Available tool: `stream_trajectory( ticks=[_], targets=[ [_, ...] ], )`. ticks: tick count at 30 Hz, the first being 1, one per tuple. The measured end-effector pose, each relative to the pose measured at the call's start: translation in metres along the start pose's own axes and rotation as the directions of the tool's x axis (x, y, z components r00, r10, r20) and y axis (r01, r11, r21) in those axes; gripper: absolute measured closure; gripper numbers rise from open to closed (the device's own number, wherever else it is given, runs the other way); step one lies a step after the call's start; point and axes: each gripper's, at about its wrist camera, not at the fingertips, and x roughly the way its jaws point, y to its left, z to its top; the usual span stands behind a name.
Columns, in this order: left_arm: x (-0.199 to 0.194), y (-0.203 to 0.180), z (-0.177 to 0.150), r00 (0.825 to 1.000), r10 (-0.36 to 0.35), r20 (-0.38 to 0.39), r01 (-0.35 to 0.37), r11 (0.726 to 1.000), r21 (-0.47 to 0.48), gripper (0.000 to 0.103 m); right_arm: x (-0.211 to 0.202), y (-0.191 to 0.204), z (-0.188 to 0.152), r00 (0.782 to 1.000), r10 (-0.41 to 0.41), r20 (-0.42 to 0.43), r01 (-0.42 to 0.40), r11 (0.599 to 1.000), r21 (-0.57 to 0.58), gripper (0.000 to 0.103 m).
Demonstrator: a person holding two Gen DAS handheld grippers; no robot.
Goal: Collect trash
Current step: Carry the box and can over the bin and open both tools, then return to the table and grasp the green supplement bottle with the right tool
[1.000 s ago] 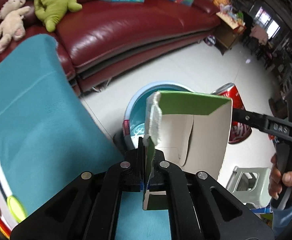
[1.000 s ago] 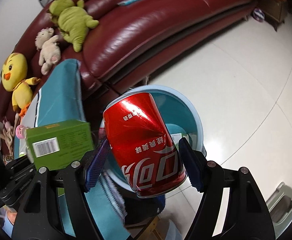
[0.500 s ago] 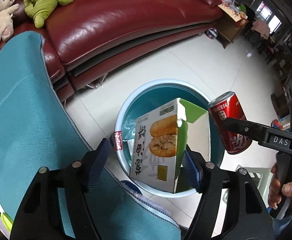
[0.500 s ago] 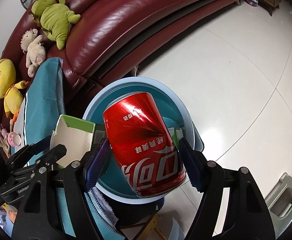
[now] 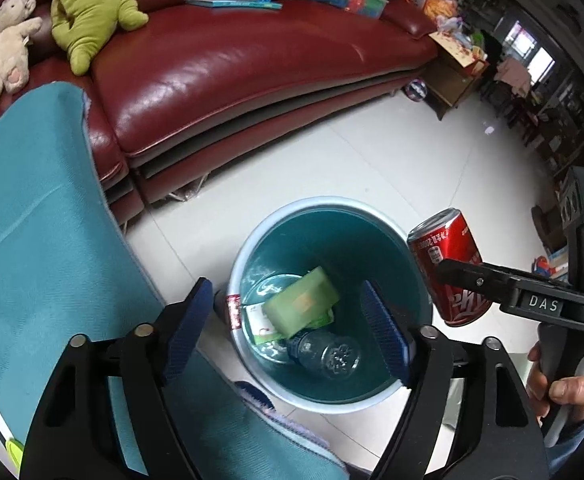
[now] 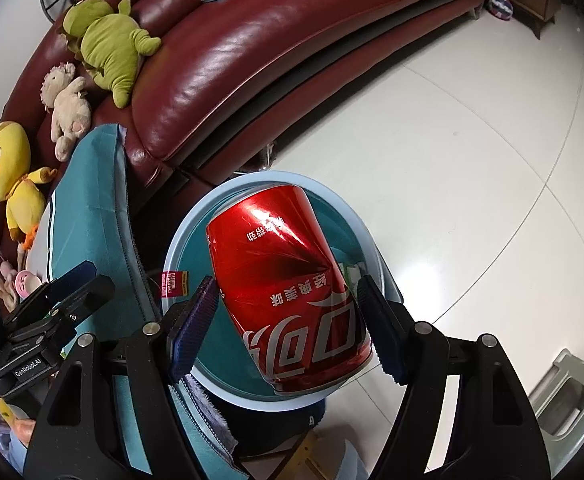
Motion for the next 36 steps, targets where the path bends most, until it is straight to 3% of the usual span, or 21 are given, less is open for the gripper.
stream_trajectory(
  ticks=[6,21,36],
  targets=[
    [-0.007,0.013,-0.014,0.999,0.029,-0.020,-0.029,0.999,-0.018,0.010,0.013,0.006,-0.003,0.999,-0.024,-0.028,0.023,1.000,-0.018,0.033],
    [-0.040,0.046,-0.056,0.999,0.041,-0.021,-0.043,0.997,-0.063,0.009,0.009,0.035,-0.017,0.997,-0.045,-0.070,0.041,0.998,-0.052,0.023],
    [-0.122,0.137,-0.114,0.991,0.120,0.065,-0.103,0.970,-0.220,0.008,0.005,0.156,-0.053,0.994,-0.029,-0.108,0.001,0.968,-0.249,0.023]
  ],
)
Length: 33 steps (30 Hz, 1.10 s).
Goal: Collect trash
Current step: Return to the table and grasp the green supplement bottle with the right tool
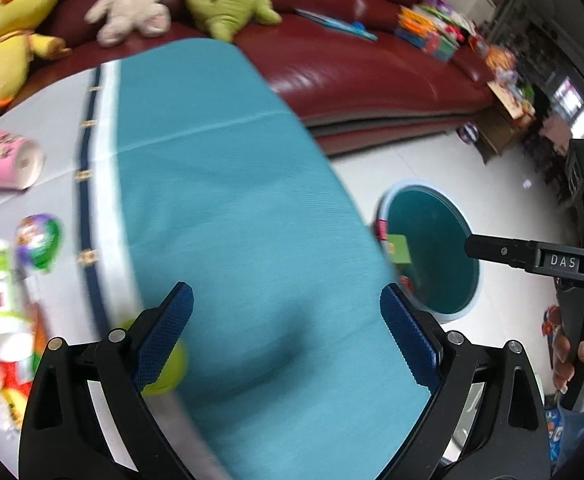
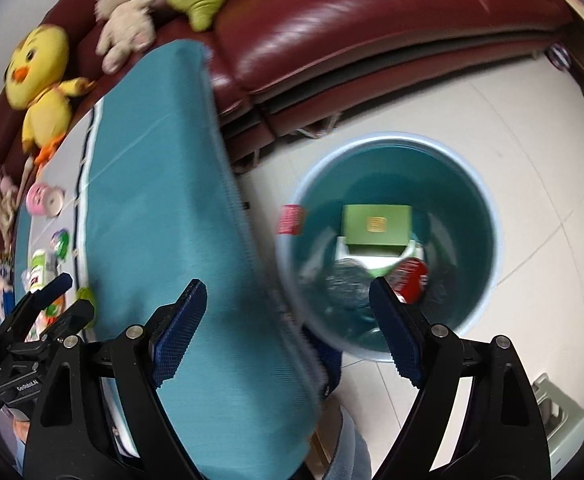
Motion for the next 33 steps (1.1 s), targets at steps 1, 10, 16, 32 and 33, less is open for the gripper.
stream_trajectory(
  ticks=[1,10,16,32,33],
  targets=[
    [-0.007,0.010,-0.002,1.000,0.007,0.008,-0.007,1.000,-0.012,0.008,0.001,0.014,-0.001,1.000,0.003,-0.003,-0.003,1.000,-0.023,0.023],
    [-0.063,0.105,-0.031,0.993,0.094,0.075,-0.083,0.987,-0.139,0.007,0.010,0.131,0.005,0.999,0.026,-0.038,-0.034,0.977,-0.213,0.023],
    [-0.097,0.159,-0.054,0.983,0.151,0.102,-0.128,0.971,-0.204,0.006,0.022,0.212,0.005,0.996,0.035,-0.080,-0.060,0.940,-0.337,0.023],
    [-0.125,0.266,-0.086,0.967,0.243,0.080,-0.208,0.928,-0.308,0.006,0.077,0.377,-0.012,0.972,0.059,-0.229,-0.176,0.827,-0.533,0.038],
    [-0.124,0.270,-0.086,0.967,0.242,0.079,-0.206,0.926,-0.316,0.006,0.083,0.384,-0.013,0.967,0.062,-0.246,-0.189,0.824,-0.534,0.043]
  ],
)
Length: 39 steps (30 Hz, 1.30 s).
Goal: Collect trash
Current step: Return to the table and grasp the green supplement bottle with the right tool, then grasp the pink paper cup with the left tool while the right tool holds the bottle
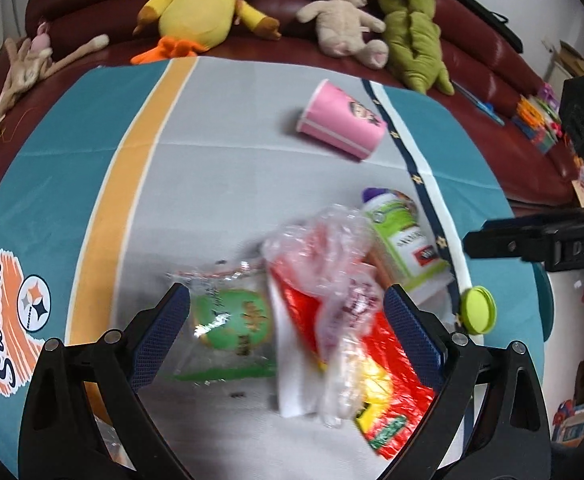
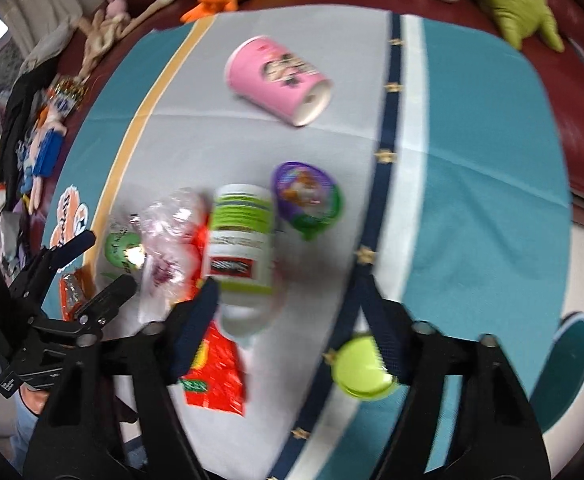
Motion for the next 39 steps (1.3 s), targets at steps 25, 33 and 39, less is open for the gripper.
stream_trajectory(
  ticks=[25,33,39],
  targets=[
    [0.026,0.009,0.035,0.999,-0.006,-0.049,0.007,1.000,0.020,0.006,0.028,0.012,0.029,0.992,0.119,-0.049,-0.120,0.993,0.000,0.054],
    [0.041,-0.029,0.081,0.997,-0.067,-0.036,0.063,0.991,-0.116,0.006,-0.010,-0.042,0.051,0.999,0.014,0.049,-0.017,0.998,0.057,0.054],
    [0.076,-0.058,0.114,0.998,-0.054,-0.042,0.041,0.965,-0.258,0.006,-0.010,-0.095,0.087,0.997,-0.051,0.062,0.044,0.994,0.104,0.054]
  ],
)
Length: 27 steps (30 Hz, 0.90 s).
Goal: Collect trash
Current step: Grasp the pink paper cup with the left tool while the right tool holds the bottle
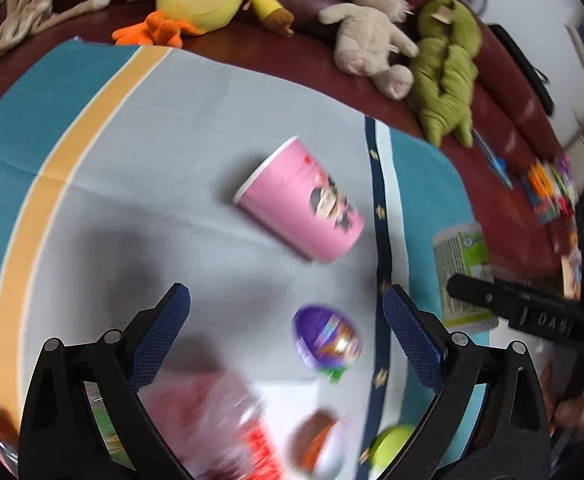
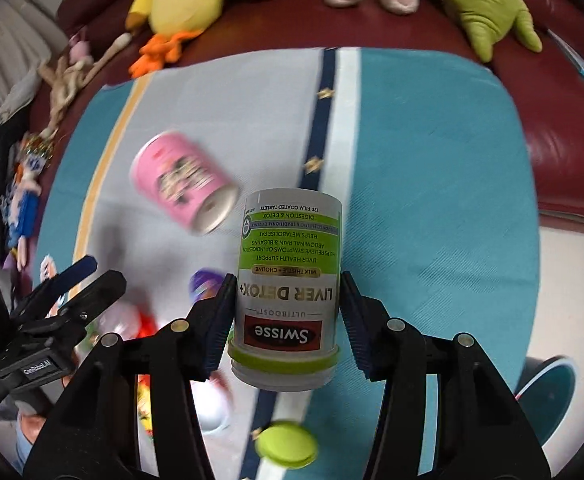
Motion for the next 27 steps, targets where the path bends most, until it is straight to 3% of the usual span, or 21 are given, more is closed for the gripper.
stream_trajectory(
  ticks=[8,13,14,16,19,27],
  targets=[
    [0.042,-0.018,0.037,0.995,0.097,0.022,-0.091,0.978,-0.188,0.006,0.017,-0.050,0.033,1.000,0.006,-0.001,-0.006,0.998,0.058,0.054],
    [0.067,-0.026,0.047,0.987,0.159,0.012,-0.153,0.965,-0.213,0.006,0.031,-0.060,0.036,0.999,0.035,-0.011,-0.034,0.998,0.055,0.054],
    [0.071,-0.026,0.048,0.986,0.165,0.011,-0.159,0.965,-0.209,0.006,0.033,-0.062,0.035,0.999,0.043,-0.013,-0.042,0.998,0.056,0.054],
    [0.075,-0.026,0.046,0.984,0.175,0.017,-0.169,0.970,-0.177,0.029,0.037,-0.065,0.031,0.998,0.058,-0.016,-0.057,0.997,0.061,0.054],
    [0.070,-0.027,0.042,0.984,0.174,0.044,-0.167,0.978,-0.127,0.037,0.038,-0.069,0.020,0.997,0.079,-0.021,-0.078,0.995,0.064,0.054],
    [0.046,-0.030,0.021,0.988,0.150,0.045,-0.149,0.989,-0.014,0.039,0.021,-0.075,-0.013,0.992,0.128,0.003,-0.127,0.987,0.094,0.054]
  ],
)
